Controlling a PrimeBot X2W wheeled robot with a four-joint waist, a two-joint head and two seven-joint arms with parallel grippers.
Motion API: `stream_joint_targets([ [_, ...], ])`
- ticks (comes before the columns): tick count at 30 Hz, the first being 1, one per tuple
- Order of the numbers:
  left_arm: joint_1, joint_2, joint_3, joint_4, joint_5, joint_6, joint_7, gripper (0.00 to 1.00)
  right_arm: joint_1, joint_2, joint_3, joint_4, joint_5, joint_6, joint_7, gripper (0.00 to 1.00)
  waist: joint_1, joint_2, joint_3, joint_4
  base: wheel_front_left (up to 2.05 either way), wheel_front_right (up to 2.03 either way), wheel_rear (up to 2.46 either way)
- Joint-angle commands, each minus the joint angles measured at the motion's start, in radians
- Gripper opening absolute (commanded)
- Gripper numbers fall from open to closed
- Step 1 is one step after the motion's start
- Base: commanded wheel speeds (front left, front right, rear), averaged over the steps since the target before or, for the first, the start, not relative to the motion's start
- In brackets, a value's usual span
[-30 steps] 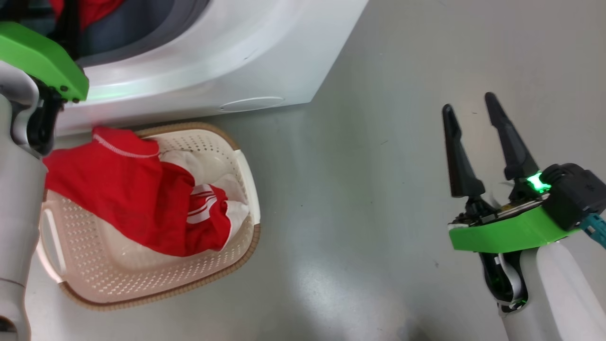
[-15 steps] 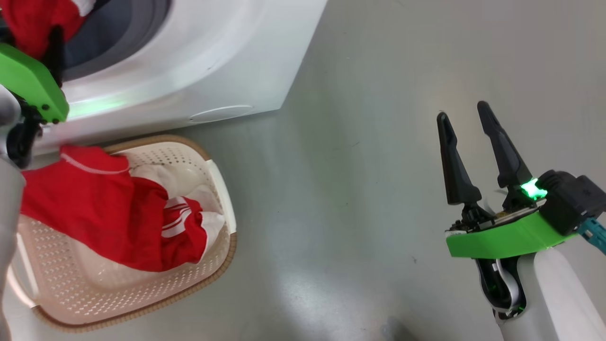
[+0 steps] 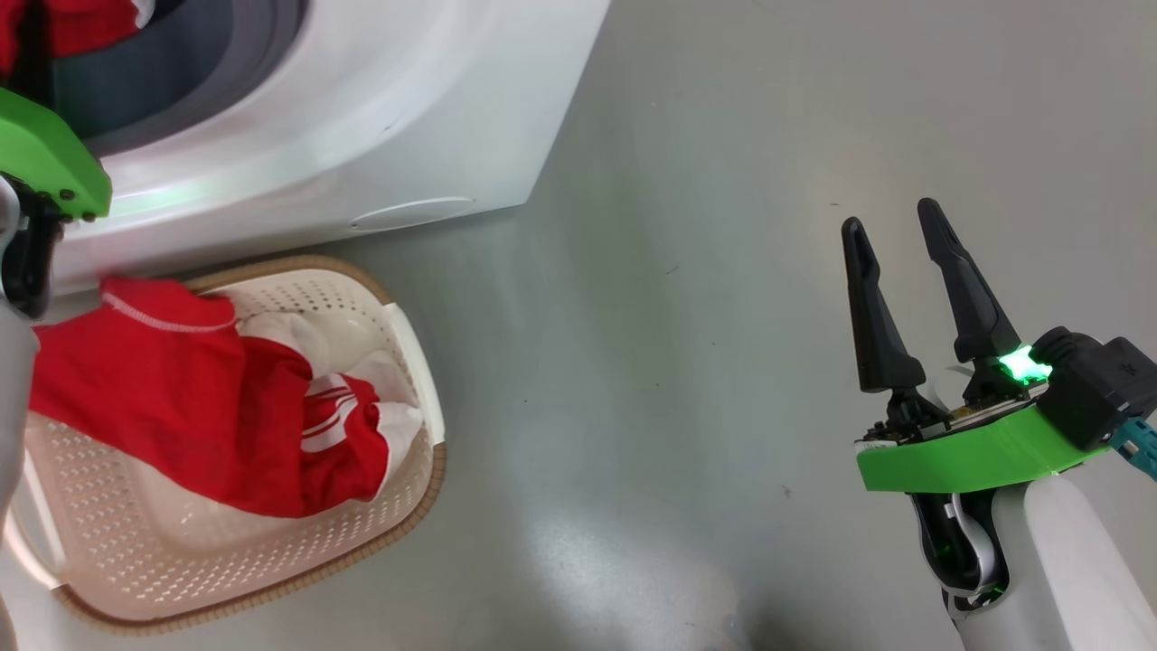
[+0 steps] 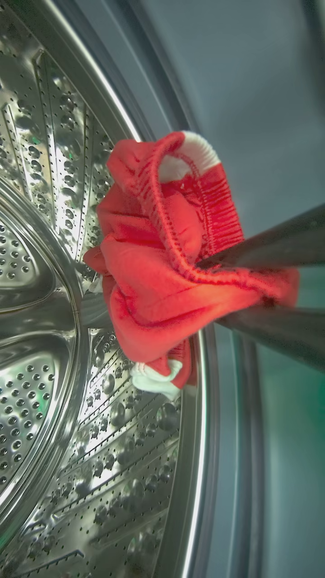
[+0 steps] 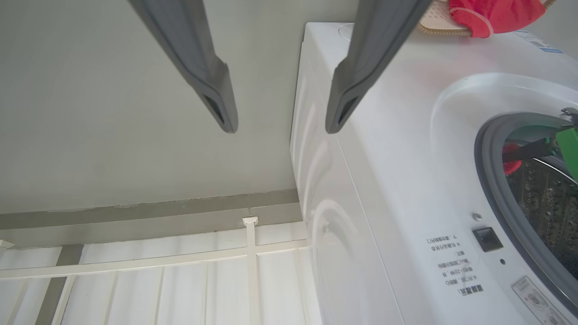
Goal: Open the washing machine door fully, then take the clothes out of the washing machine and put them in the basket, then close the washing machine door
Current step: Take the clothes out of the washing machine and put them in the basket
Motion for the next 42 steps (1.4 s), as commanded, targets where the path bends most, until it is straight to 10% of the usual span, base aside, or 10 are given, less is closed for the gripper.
stream_joint_targets([
  [1, -0.015, 0.038, 0.019, -0.02, -0.008, -0.005, -0.033, 0.0, 0.004, -0.004, 0.013, -0.022, 0.011, 0.008, -0.006, 1.0, 0.0, 0.0, 0.0, 0.013, 0.0, 0.0, 0.0],
  [12, 0.13, 0.041, 0.16, -0.279, 0.007, 0.023, -0.078, 0.0, -0.017, -0.004, -0.002, -0.019, -0.004, 0.008, -0.006, 1.0, 0.0, 0.0, -0.022, 0.075, 0.0, 0.0, 0.0],
  [42, 0.777, -0.185, 0.553, -1.086, 0.346, -0.004, -0.078, 0.0, 0.083, -0.004, -0.027, 0.003, -0.033, 0.008, -0.006, 1.0, 0.0, 0.0, -0.296, 0.139, 0.0, 0.0, 0.0],
])
